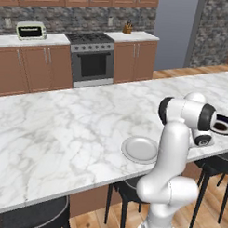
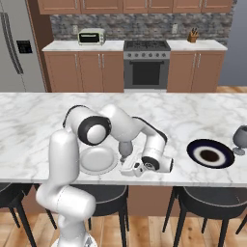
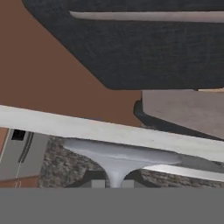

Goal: Retrieve the wine glasses from the counter and place one next to each plate.

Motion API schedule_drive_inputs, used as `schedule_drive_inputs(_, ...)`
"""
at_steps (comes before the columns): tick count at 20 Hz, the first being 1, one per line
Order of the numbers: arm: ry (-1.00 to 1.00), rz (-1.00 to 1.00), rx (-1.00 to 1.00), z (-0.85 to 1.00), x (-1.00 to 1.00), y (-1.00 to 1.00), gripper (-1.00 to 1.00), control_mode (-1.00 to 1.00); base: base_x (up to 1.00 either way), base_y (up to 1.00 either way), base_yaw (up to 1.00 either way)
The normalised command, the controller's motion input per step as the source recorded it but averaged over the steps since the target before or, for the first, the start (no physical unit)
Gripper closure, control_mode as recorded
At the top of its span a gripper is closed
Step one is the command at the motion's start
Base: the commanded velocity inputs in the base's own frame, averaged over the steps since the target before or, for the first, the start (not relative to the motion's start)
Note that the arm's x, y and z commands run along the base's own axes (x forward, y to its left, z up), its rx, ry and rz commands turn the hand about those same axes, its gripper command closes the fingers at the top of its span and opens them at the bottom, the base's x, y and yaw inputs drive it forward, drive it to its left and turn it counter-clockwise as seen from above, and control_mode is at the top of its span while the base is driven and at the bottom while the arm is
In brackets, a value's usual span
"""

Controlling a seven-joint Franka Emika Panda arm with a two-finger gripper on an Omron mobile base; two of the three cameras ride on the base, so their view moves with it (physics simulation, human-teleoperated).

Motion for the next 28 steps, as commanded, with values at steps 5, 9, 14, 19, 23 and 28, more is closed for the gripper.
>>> schedule_drive_inputs(5,0.00,0.00,0.00,-0.17,0.23,-0.07,1.00,-1.00,0.00,0.00,0.00)
schedule_drive_inputs(9,0.00,0.00,0.01,-0.07,0.21,-0.08,1.00,-1.00,0.00,0.00,0.00)
schedule_drive_inputs(14,0.00,0.00,0.00,-0.22,0.10,-0.02,-1.00,-1.00,0.00,0.00,0.00)
schedule_drive_inputs(19,0.00,0.00,0.00,-0.17,0.00,-0.03,-1.00,-1.00,0.00,0.00,0.00)
schedule_drive_inputs(23,0.00,0.00,0.00,-0.02,0.00,-0.18,-1.00,-1.00,0.00,0.00,0.00)
schedule_drive_inputs(28,0.00,-0.02,0.00,0.00,0.00,-0.33,-1.00,-1.00,0.00,0.00,0.00)
